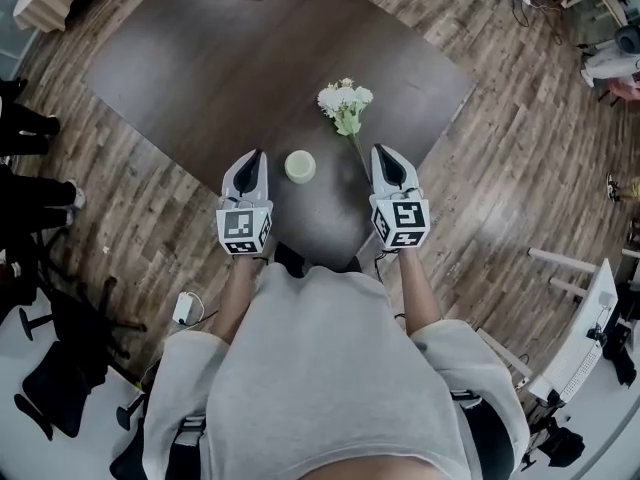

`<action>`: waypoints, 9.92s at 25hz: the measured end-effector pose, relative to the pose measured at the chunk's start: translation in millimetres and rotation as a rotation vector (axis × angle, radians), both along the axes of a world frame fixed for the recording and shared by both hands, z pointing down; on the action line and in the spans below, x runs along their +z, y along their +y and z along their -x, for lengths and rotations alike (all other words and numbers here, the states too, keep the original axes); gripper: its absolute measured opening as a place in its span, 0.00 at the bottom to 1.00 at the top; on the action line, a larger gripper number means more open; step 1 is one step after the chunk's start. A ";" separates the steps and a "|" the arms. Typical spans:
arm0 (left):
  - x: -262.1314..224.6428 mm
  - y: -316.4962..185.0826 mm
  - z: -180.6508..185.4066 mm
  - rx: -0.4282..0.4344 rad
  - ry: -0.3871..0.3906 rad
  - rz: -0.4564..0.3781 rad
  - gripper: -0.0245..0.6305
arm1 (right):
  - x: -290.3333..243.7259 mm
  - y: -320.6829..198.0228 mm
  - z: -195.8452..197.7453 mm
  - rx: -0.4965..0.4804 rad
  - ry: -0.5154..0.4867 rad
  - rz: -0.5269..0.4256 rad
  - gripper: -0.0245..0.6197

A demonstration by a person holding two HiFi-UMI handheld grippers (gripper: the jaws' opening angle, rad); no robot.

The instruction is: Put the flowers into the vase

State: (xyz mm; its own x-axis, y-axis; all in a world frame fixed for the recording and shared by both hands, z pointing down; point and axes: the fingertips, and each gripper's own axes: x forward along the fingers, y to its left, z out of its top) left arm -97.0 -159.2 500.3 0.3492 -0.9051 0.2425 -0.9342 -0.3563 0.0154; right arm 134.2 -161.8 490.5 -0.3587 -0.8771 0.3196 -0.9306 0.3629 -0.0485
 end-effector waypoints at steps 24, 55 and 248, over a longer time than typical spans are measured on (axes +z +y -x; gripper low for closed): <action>96.8 50.4 -47.3 0.339 -0.080 0.057 0.67 | 55.6 -5.7 1.9 0.036 0.067 0.108 0.04; 70.1 18.2 -91.7 0.388 -0.017 -0.012 0.56 | 73.4 -4.6 -1.4 -0.007 0.080 0.199 0.04; 14.8 240.3 -36.4 0.177 -0.014 -0.004 0.05 | 14.8 227.5 108.7 -0.240 -0.125 0.011 0.03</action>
State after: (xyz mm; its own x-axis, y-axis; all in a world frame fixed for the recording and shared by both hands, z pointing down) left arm -60.6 81.1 515.1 0.5002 -0.8305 0.2452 -0.8568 -0.5156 0.0012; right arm 25.5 65.6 505.2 -0.5931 -0.7589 0.2689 -0.8045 0.5713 -0.1624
